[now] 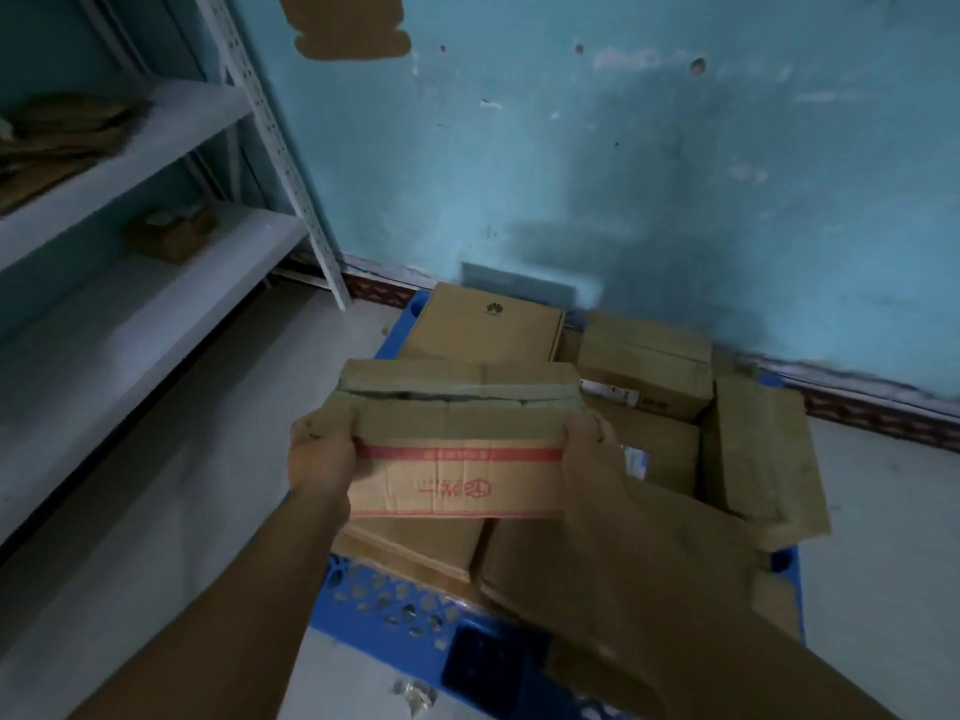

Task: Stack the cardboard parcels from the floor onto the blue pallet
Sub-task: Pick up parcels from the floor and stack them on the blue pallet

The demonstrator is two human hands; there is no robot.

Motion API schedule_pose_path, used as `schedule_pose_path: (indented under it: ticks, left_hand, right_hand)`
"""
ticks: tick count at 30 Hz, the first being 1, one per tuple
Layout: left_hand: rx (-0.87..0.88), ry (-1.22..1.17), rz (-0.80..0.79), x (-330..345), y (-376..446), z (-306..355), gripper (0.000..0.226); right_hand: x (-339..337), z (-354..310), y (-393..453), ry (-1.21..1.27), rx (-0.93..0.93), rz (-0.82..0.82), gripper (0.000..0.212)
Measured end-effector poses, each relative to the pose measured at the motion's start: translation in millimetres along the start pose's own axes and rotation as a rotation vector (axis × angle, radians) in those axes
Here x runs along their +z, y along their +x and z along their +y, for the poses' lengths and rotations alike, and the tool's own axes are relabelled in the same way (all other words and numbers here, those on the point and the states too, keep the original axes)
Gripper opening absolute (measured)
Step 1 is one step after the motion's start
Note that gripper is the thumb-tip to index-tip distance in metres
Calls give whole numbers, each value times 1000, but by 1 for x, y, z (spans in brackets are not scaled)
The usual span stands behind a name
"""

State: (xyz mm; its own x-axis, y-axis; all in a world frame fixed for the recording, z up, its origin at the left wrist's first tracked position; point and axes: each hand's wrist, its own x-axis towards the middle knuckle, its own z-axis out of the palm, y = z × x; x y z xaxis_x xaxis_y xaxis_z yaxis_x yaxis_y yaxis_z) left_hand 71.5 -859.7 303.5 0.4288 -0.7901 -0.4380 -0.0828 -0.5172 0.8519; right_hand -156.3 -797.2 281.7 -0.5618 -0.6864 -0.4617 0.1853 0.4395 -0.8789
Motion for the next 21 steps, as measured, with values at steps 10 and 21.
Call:
schedule_pose_path:
  ticks: [10, 21]
  left_hand:
    - [30, 103, -295, 117, 69, -5, 46]
    - [82, 294, -573, 261, 69, -41, 42]
  right_hand:
    - [-23, 8, 98, -40, 38, 245, 46]
    - [-104, 67, 176, -37, 122, 510, 49]
